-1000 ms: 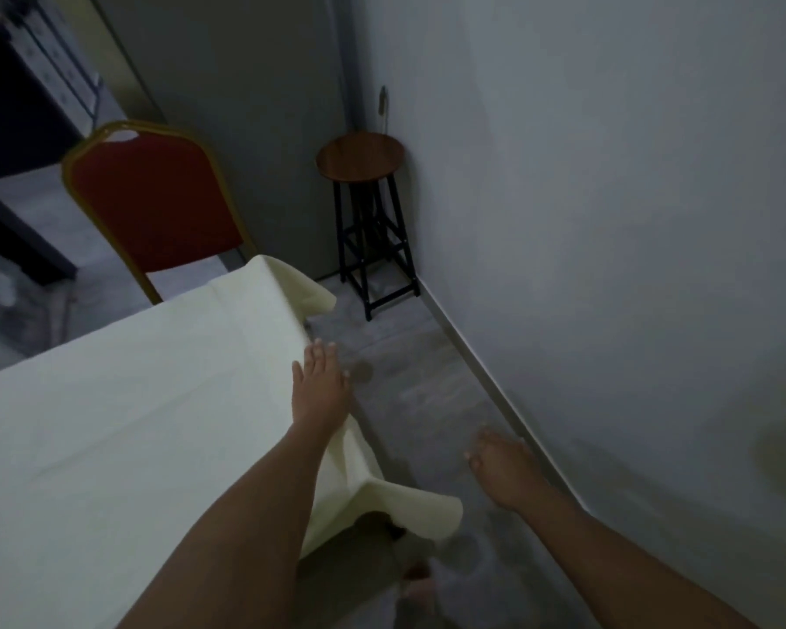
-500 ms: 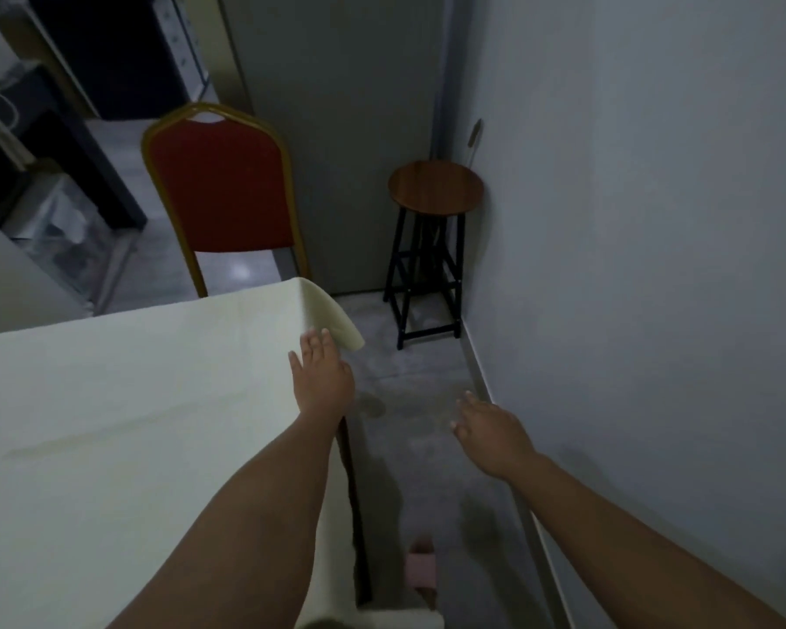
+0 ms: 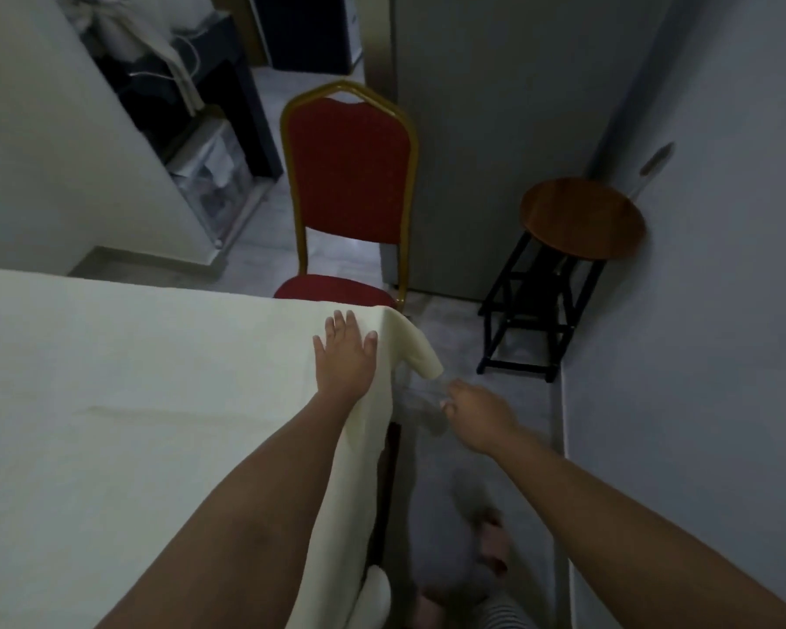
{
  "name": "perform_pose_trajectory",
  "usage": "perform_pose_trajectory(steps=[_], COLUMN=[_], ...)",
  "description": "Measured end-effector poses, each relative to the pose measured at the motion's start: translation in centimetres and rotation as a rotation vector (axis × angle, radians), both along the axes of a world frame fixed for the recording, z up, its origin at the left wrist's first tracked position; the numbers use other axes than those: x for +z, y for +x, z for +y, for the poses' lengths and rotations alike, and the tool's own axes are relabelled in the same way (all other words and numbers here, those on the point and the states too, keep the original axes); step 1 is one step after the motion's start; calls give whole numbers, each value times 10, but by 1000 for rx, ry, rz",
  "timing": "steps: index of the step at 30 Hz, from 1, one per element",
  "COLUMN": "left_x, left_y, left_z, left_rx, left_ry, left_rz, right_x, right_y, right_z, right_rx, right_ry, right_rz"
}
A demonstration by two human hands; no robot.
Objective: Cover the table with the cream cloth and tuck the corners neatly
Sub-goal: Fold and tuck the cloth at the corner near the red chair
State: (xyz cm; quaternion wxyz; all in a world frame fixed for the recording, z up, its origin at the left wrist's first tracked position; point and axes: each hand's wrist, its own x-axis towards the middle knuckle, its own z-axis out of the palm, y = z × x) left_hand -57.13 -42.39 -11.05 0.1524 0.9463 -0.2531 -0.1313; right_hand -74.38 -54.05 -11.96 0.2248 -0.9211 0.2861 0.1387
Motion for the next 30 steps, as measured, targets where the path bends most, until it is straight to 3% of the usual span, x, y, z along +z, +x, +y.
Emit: perform_pose_trajectory(steps=[6,12,22,27,30], left_x=[2,-18,-22,-19,-17], left_y=[45,46,12,4,1], left_z=[-33,-69,-54,-54,-55], left_rx=[256,446,467,478,488], left_ry=[-43,20,86,45,15], left_rz=[17,40,75,111,119], right_x=[-13,-33,-61,-48,-17], right_y=[70,120,135,113,100], right_z=[-45,-86,-95,-107,-108], right_rx=[166,162,318,237,155], right_ry=[42,98,153,337,708], right_rz=[-98,-176,-152,-72,-64])
